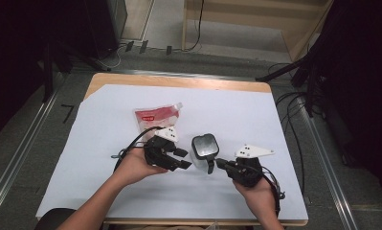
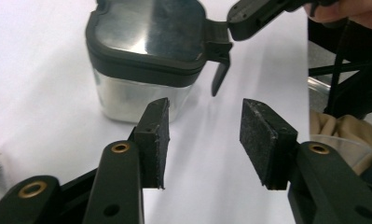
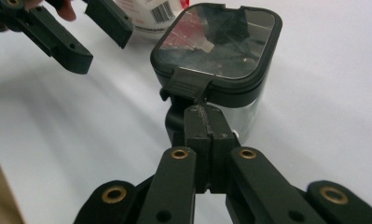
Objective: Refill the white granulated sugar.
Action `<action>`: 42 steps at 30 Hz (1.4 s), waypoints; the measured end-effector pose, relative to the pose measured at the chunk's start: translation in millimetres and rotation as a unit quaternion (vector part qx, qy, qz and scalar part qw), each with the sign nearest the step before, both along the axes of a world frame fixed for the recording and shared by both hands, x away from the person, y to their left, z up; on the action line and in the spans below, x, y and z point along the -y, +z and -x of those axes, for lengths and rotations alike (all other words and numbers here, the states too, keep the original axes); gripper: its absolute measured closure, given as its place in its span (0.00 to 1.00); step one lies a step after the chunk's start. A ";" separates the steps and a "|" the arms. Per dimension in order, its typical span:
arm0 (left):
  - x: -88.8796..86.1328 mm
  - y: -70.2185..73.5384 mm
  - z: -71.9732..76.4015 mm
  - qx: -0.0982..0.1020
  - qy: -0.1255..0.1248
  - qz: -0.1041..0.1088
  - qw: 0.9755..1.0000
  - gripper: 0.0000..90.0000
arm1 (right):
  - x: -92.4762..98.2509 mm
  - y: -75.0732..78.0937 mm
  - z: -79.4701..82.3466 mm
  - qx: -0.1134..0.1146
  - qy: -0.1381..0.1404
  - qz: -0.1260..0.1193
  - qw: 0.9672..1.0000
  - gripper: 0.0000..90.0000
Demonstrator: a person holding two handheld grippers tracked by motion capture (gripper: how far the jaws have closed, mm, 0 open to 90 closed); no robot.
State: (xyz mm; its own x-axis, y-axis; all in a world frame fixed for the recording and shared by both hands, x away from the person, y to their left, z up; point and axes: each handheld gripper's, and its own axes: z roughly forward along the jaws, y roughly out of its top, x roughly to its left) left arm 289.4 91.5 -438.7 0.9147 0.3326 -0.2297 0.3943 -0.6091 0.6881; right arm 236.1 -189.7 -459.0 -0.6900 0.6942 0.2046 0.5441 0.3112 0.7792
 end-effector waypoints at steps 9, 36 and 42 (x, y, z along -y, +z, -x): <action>-7.2 0.1 -3.7 0.005 0.008 -0.002 1.000 0.55 | -3.3 0.8 2.4 0.006 0.001 -0.003 1.000 1.00; -14.5 -0.4 -9.7 -0.005 0.022 0.016 1.000 0.45 | -45.4 -23.3 3.6 -0.013 0.052 0.022 0.998 1.00; -14.0 -0.2 -9.1 -0.005 0.022 0.015 1.000 0.45 | -41.7 -22.5 2.8 -0.013 0.051 0.028 0.998 1.00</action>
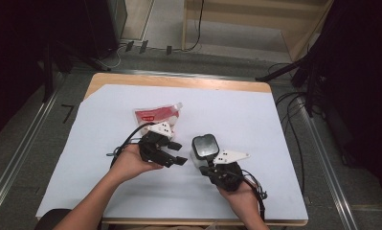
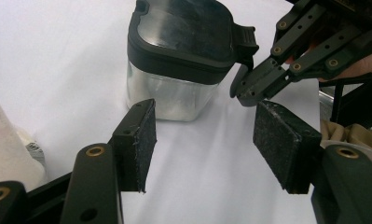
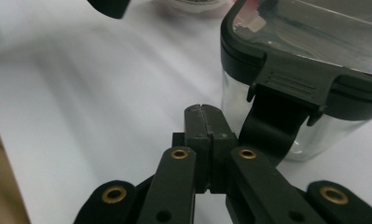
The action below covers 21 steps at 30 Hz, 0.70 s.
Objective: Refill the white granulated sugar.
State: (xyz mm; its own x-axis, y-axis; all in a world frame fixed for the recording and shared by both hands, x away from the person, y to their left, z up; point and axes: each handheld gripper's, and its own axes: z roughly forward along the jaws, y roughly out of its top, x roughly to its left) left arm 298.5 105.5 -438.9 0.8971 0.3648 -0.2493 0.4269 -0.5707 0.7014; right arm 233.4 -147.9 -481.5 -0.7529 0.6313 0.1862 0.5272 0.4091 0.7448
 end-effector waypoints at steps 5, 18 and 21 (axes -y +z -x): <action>0.3 -0.3 -0.3 0.003 -0.003 -0.001 1.000 0.46 | 8.3 0.4 -1.6 -0.003 -0.012 0.002 1.000 1.00; 2.2 -2.3 -2.9 0.000 -0.010 0.011 1.000 0.46 | 28.0 0.2 -7.8 -0.021 -0.039 -0.012 0.999 1.00; 3.0 -2.4 -3.4 -0.001 -0.012 0.010 1.000 0.46 | 30.6 -0.1 -8.3 -0.027 -0.043 -0.013 0.999 1.00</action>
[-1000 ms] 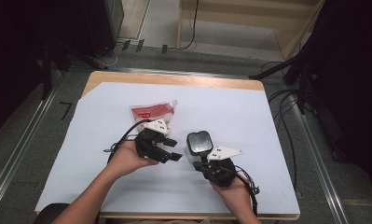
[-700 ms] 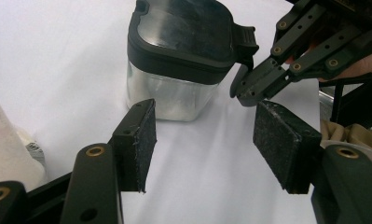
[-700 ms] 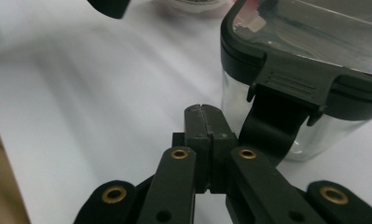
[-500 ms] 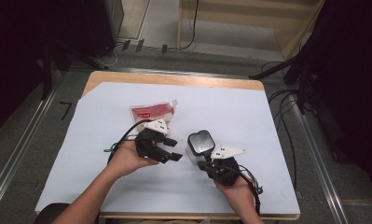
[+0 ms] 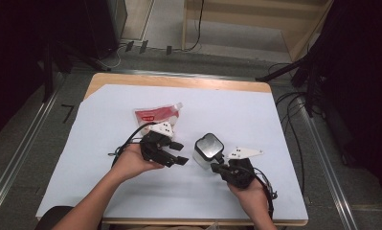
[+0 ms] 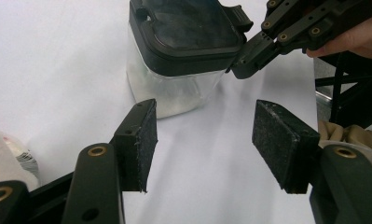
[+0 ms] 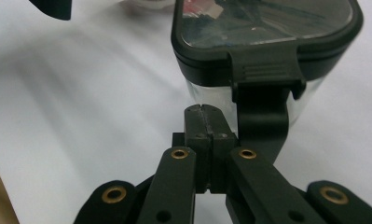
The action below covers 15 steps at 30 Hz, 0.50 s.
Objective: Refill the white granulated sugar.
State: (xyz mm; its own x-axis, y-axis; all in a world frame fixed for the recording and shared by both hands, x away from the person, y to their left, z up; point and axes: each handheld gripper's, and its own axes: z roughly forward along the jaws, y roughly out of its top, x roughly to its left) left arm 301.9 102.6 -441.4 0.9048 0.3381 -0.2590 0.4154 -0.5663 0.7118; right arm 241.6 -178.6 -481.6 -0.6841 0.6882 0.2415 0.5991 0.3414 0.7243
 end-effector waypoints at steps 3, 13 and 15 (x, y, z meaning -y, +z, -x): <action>2.4 1.1 -1.3 0.004 -0.004 -0.005 1.000 0.46 | 6.2 -0.6 -0.9 -0.006 -0.007 0.000 1.000 1.00; 6.6 1.7 -2.1 0.008 -0.006 -0.010 1.000 0.45 | 19.3 -2.7 -6.5 -0.014 -0.028 0.001 1.000 1.00; 6.8 1.6 -2.2 0.010 -0.006 -0.012 1.000 0.45 | 22.1 -2.4 -8.3 -0.017 -0.031 0.000 0.999 1.00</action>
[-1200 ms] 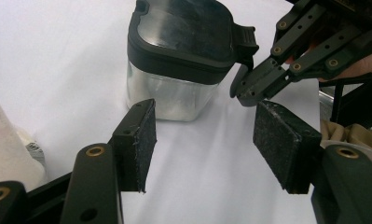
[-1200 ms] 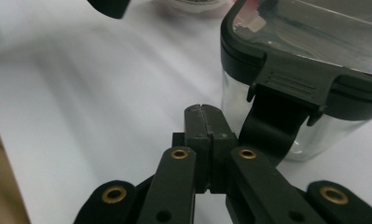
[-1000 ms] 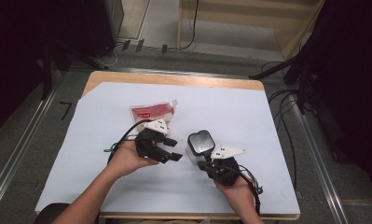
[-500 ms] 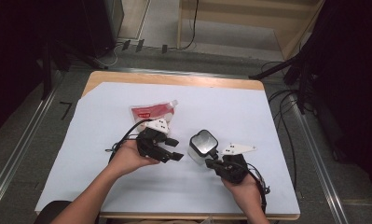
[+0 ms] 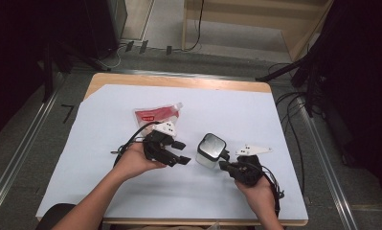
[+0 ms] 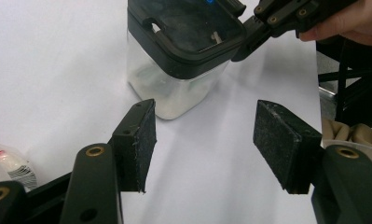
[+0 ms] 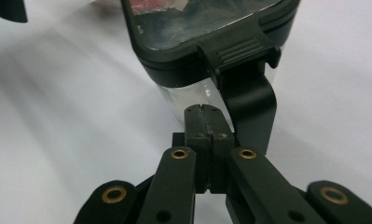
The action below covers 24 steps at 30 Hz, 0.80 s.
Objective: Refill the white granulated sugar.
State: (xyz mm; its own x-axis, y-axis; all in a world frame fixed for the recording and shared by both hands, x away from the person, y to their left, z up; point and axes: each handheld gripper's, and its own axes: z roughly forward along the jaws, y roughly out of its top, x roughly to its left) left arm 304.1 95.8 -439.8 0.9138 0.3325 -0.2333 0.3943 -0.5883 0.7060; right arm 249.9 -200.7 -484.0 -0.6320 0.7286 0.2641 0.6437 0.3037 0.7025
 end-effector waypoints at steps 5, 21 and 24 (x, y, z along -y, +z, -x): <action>-0.1 -0.3 -0.1 -0.002 0.002 0.002 1.000 0.46 | 5.3 0.9 -4.8 0.002 -0.007 0.004 1.000 1.00; 10.5 -3.6 -1.2 0.010 -0.003 -0.006 1.000 0.47 | 20.2 1.6 -21.4 0.006 -0.033 0.015 0.999 1.00; 13.8 -3.9 -2.2 0.004 -0.006 -0.010 1.000 0.48 | 20.3 1.3 -25.4 0.012 -0.030 0.024 0.999 1.00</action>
